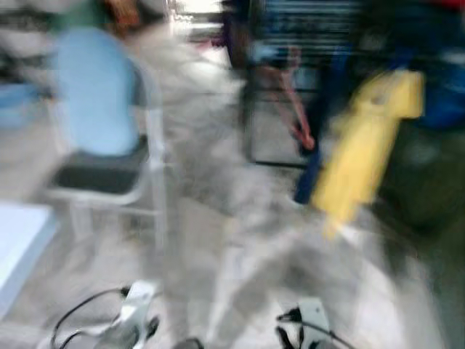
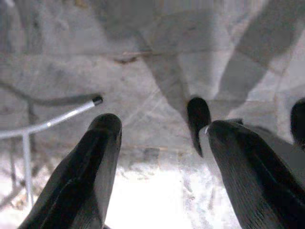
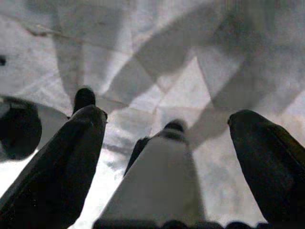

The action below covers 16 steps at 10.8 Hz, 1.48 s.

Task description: Hang hanger

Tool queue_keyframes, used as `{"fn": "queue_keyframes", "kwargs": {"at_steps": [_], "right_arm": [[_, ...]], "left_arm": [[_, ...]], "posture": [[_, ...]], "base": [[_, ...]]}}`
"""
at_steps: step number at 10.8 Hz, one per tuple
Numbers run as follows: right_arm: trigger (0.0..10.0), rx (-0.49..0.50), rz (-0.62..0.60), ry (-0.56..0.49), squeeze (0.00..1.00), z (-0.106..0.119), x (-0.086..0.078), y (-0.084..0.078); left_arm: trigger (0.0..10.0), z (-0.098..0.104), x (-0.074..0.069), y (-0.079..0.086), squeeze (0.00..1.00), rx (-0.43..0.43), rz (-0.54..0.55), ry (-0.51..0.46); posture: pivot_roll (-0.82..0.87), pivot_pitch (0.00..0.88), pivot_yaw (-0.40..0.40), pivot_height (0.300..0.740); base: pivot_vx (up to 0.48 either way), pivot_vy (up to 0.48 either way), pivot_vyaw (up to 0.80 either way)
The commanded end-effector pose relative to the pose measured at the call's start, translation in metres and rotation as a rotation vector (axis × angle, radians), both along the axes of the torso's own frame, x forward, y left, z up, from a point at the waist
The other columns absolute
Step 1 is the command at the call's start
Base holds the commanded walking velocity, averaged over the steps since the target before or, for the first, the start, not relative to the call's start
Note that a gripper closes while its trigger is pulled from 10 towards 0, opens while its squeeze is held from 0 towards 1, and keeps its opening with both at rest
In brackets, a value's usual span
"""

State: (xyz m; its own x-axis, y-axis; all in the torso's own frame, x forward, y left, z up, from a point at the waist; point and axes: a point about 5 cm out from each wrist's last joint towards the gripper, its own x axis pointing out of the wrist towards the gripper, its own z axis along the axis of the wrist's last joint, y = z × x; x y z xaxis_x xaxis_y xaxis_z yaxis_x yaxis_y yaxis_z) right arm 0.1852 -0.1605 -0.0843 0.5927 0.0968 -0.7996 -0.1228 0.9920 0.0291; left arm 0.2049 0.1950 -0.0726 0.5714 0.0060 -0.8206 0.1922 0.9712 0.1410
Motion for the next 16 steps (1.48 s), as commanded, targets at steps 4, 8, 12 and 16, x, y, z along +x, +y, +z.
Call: {"fn": "queue_keyframes", "kwargs": {"at_steps": [4, 8, 12, 16], "right_arm": [[10.0, -0.006, 0.016, 0.028, 0.0, -0.004, -0.009, -0.001], [10.0, -0.002, 0.033, 0.035, 0.0, -0.005, -0.009, 0.005], [10.0, 0.001, 0.041, 0.038, 0.0, -0.005, -0.009, 0.006], [10.0, 0.001, 0.071, 0.038, 0.0, -0.004, -0.009, 0.006]], "left_arm": [[10.0, -0.006, -0.004, -0.034, 0.0, -0.015, -0.042, 0.026], [10.0, -0.006, -0.009, -0.004, 0.0, 0.014, -0.018, 0.033], [10.0, -0.001, -0.005, 0.014, 0.0, 0.022, 0.026, 0.029], [10.0, -0.005, -0.007, -0.008, 0.0, 0.012, 0.012, 0.036]], "posture": [[-0.07, 0.128, 0.048, 0.74], [-0.07, 0.133, 0.047, 0.74], [-0.06, 0.136, 0.049, 0.74], [-0.06, 0.143, 0.043, 0.74]], "base": [[0.0, -0.302, 0.8], [0.0, -0.138, 0.8], [0.0, 0.0, 0.8], [0.0, 0.208, 0.4]]}}
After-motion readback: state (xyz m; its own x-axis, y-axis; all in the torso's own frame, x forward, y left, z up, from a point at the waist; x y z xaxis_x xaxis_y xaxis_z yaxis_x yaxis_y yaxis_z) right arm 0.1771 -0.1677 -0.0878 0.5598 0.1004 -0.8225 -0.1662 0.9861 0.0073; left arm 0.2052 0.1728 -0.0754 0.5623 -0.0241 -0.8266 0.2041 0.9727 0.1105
